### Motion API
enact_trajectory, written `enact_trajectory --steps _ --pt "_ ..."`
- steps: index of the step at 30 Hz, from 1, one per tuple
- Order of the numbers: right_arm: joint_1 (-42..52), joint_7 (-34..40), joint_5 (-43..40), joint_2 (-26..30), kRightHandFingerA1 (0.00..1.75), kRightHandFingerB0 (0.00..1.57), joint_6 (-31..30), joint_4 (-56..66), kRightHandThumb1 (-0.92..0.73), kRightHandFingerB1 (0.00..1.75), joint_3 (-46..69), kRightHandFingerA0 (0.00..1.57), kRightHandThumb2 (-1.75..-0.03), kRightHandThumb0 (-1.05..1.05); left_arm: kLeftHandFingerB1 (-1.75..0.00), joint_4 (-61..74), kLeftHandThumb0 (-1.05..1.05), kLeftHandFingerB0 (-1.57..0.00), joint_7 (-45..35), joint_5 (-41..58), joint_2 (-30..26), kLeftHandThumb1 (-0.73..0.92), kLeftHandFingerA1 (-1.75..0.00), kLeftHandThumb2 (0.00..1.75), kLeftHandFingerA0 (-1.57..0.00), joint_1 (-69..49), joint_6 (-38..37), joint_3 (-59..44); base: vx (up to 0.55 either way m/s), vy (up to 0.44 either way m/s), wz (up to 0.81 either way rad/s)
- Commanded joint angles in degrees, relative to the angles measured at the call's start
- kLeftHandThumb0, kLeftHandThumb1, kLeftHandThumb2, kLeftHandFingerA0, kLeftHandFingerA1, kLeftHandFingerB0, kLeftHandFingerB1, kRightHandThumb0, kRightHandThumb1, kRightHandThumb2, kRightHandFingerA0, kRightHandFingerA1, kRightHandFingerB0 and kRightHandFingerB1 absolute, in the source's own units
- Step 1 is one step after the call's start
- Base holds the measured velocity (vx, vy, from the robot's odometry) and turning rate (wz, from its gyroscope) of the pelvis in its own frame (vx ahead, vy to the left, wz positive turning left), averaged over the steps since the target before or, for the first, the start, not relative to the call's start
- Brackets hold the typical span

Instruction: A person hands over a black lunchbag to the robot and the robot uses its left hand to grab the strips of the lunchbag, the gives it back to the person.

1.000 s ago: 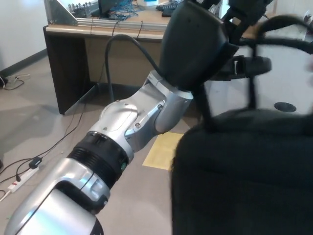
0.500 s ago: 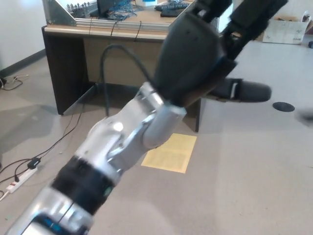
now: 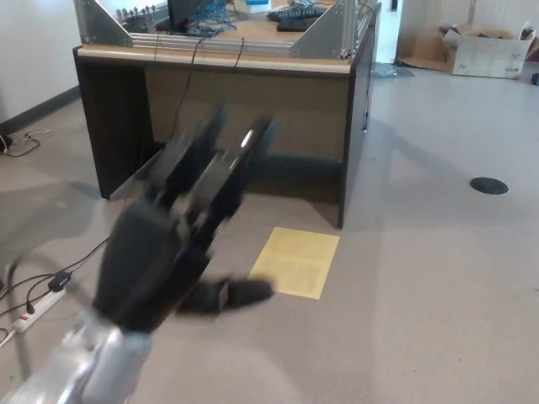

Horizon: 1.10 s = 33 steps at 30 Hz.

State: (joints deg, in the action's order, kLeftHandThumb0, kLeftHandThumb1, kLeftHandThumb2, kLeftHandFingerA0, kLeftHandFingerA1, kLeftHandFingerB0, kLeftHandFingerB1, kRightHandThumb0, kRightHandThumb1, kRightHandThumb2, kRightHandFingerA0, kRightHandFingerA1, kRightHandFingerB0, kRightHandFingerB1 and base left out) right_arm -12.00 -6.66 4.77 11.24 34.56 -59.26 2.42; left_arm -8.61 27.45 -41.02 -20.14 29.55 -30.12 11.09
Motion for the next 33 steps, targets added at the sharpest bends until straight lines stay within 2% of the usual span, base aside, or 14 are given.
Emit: enact_trajectory --steps 1,4,6,7,10,13,16,19,26,27,33 --pt "1.0 2.6 -0.6 1.3 0.61 0.33 0.9 -0.3 -0.52 0.48 1.5 0.56 -0.85 -0.52 -0.06 -17.4 -0.8 -0.03 1.2 14.4 -8.1 0.48 -0.02 0.84 0.0 -35.1 -14.9 -8.8 0.0 0.0 0.0" --pt "0.8 2.5 -1.1 1.0 0.61 0.33 0.9 -0.5 -0.52 0.48 2.0 0.55 -0.84 -0.51 -0.11 -23.9 -0.8 -0.01 2.6 12.8 -8.5 0.49 -0.09 0.87 0.0 -37.0 -15.4 -8.8 0.0 0.0 0.0" --pt "1.1 2.5 -1.2 0.8 0.61 0.32 1.3 -0.7 -0.53 0.47 2.1 0.54 -0.85 -0.53 -0.1 -28.9 -0.84 -0.01 2.5 12.4 -8.6 0.56 -0.11 0.91 0.0 -38.1 -14.7 -9.0 0.0 0.0 0.0" --pt "1.1 2.6 -1.0 0.8 0.51 0.38 1.1 -0.7 -0.65 0.34 2.1 0.6 -0.59 -0.5 -0.1 -32.6 -0.86 -0.01 3.1 12.1 -8.7 0.58 -0.1 0.94 0.0 -37.8 -15.5 -9.0 0.0 0.0 0.0" --pt "1.0 2.4 -1.0 0.9 0.49 0.36 0.8 -0.6 -0.66 0.34 2.0 0.59 -0.59 -0.5 -0.09 -37.6 -0.9 0.0 1.9 13.0 -8.6 0.66 -0.1 1.01 0.0 -36.8 -16.0 -9.5 0.0 0.0 0.0" --pt "1.1 2.1 -1.6 0.7 0.5 0.37 0.6 -0.4 -0.66 0.34 2.5 0.59 -0.59 -0.49 -0.12 -40.0 -0.86 0.0 -0.9 15.2 -8.1 0.65 -0.12 1.02 0.0 -35.2 -16.8 -10.7 0.0 0.0 0.0" --pt "1.2 2.3 -1.5 0.6 0.49 0.37 0.7 -0.4 -0.66 0.33 2.6 0.58 -0.59 -0.48 -0.16 -42.0 -0.79 -0.01 -8.3 21.7 -5.8 0.6 -0.16 0.95 0.0 -34.2 -15.8 -13.1 0.0 0.0 0.0" --pt "1.1 2.7 -1.0 0.9 0.49 0.36 0.8 -0.3 -0.66 0.34 2.6 0.57 -0.59 -0.48 -0.14 -44.9 -0.8 0.0 -14.5 27.2 -3.4 0.62 -0.15 0.95 0.0 -32.1 -15.5 -15.3 0.0 0.0 0.0" --pt "0.7 2.0 -1.4 0.7 0.49 0.36 0.4 -0.3 -0.66 0.34 2.7 0.57 -0.59 -0.47 -0.19 -45.8 -0.79 -0.06 -15.7 26.5 -3.4 0.59 -0.18 0.93 -0.01 -31.5 -15.5 -16.2 0.0 0.0 0.0" --pt "0.6 2.0 -1.5 0.7 0.6 0.31 0.2 -0.3 -0.53 0.47 2.9 0.53 -0.84 -0.53 -0.21 -45.9 -0.76 -0.05 -15.5 26.2 -3.5 0.58 -0.2 0.93 -0.01 -31.2 -15.2 -16.2 0.0 0.0 0.0" --pt "0.1 2.2 -1.2 0.7 0.61 0.31 0.3 -0.6 -0.53 0.47 3.3 0.54 -0.85 -0.53 -0.24 -47.0 -0.7 -0.05 -18.8 28.0 -3.7 0.54 -0.23 0.91 0.0 -29.7 -15.8 -16.4 0.0 0.0 0.0"
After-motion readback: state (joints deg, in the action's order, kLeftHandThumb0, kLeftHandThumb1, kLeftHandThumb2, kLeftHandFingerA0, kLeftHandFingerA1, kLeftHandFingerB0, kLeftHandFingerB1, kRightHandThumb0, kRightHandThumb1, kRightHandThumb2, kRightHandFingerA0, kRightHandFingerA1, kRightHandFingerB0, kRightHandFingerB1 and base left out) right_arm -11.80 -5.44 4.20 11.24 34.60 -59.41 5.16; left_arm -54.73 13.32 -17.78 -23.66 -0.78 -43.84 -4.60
